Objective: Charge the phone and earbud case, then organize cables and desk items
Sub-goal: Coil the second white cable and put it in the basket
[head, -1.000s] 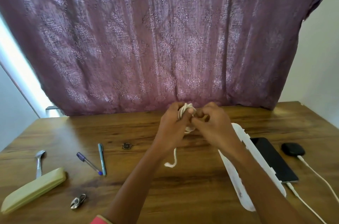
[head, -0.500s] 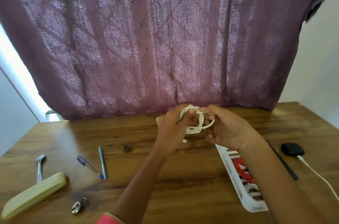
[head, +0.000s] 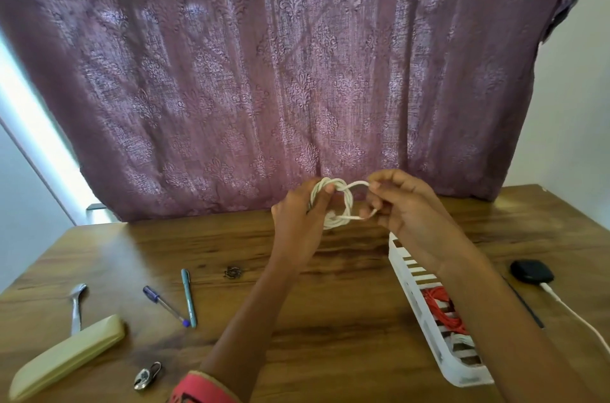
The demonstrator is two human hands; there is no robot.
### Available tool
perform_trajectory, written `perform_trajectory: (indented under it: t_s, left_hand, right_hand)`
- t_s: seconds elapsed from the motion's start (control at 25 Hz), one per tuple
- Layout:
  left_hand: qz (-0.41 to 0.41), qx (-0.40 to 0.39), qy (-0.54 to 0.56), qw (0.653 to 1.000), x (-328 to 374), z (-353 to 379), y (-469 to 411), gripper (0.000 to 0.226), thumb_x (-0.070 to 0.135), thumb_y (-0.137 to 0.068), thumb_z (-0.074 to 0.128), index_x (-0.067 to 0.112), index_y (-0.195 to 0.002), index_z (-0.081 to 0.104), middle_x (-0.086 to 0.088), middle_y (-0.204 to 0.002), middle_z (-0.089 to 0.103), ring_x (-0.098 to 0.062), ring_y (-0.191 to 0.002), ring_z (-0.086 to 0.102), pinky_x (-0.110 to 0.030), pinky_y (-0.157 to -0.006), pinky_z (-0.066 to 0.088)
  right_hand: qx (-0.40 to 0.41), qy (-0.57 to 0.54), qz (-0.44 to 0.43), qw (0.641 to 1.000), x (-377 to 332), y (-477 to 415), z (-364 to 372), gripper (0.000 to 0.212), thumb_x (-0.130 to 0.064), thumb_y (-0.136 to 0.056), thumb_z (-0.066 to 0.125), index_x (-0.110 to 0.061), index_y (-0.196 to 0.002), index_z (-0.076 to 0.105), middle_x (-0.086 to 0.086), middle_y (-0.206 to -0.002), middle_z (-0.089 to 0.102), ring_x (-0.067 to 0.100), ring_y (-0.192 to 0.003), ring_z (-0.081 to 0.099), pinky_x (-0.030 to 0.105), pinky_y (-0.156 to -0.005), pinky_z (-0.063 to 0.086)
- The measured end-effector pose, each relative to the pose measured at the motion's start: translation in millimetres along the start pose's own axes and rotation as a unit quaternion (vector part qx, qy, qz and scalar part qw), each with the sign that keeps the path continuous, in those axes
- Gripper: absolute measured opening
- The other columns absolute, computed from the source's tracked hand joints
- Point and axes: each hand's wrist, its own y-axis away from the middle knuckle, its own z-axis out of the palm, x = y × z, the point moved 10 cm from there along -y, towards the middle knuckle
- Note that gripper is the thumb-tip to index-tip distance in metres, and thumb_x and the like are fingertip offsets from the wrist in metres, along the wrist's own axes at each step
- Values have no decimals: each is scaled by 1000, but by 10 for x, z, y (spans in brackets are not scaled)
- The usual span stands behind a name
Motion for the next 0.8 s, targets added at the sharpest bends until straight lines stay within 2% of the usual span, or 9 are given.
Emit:
perform_trajectory:
  t_s: [0.08, 0.16, 0.32, 0.4, 0.48, 0.56, 0.64, 0.72, 0.8]
  left_hand:
    - [14, 6, -29, 999, -11, -13, 20, 39, 54, -84, 41, 26, -92, 67, 1, -76, 69, -20, -80, 65, -46, -82, 48]
    - [7, 13, -17, 1000, -45, -46, 6, 38, 51, -85, 41, 24, -92, 67, 2, -76, 69, -19, -80, 64, -46, -82, 48]
    - [-31, -9, 28, 999, -50, -1, 29, 21, 30, -94, 49, 23, -88, 68, 4, -75, 68, -5, -70, 60, -24, -71, 46]
    - [-63, -15, 69, 996, -91, 31, 52, 19, 25, -93, 52, 21, -89, 70, -2, -78, 71, -10, -73, 63, -21, -68, 46]
    - [-99, -37, 120, 987, -145, 85, 51, 18, 23, -91, 56, 22, -88, 73, 0, -78, 73, -12, -75, 65, -21, -67, 49]
    - [-141, -84, 149, 975, -187, 173, 65, 15, 20, -89, 59, 20, -91, 74, 6, -74, 72, 1, -64, 61, -10, -58, 44]
    - [-163, -115, 161, 966, -202, 216, 91, 15, 14, -86, 62, 15, -96, 73, 8, -74, 70, 9, -58, 58, -3, -54, 40]
    - [-155, -116, 151, 969, -227, 186, 70, 18, 11, -85, 64, 13, -101, 71, 5, -82, 72, 8, -69, 63, -8, -68, 48]
    - [-134, -105, 138, 976, -233, 118, 21, 19, 11, -83, 66, 14, -101, 71, 0, -92, 74, -4, -87, 67, -23, -88, 50]
  right_hand:
    - [17, -2, 19, 1000, -11, -36, -26, 14, 0, -91, 47, -7, -84, 56, -2, -52, 37, 8, -42, 35, 24, -48, 47]
    - [-8, 51, 25, 998, -25, -56, 18, 10, -1, -91, 49, -6, -88, 57, -6, -49, 34, 5, -39, 26, 22, -41, 41]
    - [-8, 177, 20, 984, -99, -94, -47, 7, -8, -90, 56, -6, -89, 62, -13, -43, 41, 1, -36, 27, 16, -34, 22]
    - [6, 202, 17, 979, -136, -118, -100, 7, -9, -88, 59, -6, -89, 65, -8, -47, 45, 1, -35, 29, 16, -34, 20]
    - [13, 227, 8, 974, -167, -128, -135, 7, -10, -87, 61, -7, -89, 67, -2, -53, 48, 2, -37, 35, 15, -34, 26]
    - [1, 307, -18, 952, -242, -142, -132, 6, -13, -86, 63, -12, -87, 69, -2, -60, 57, 2, -48, 49, 11, -47, 41]
    - [-27, 422, -46, 905, -335, -167, -102, 4, -20, -84, 65, -21, -83, 70, -4, -70, 67, 6, -63, 61, 17, -67, 48]
    - [-46, 517, -53, 853, -375, -196, -97, 4, -30, -81, 67, -30, -79, 70, -5, -75, 71, 7, -72, 65, 27, -76, 50]
    - [-42, 542, -63, 837, -372, -223, -98, 4, -35, -80, 67, -34, -80, 71, -8, -77, 72, 6, -75, 65, 29, -77, 50]
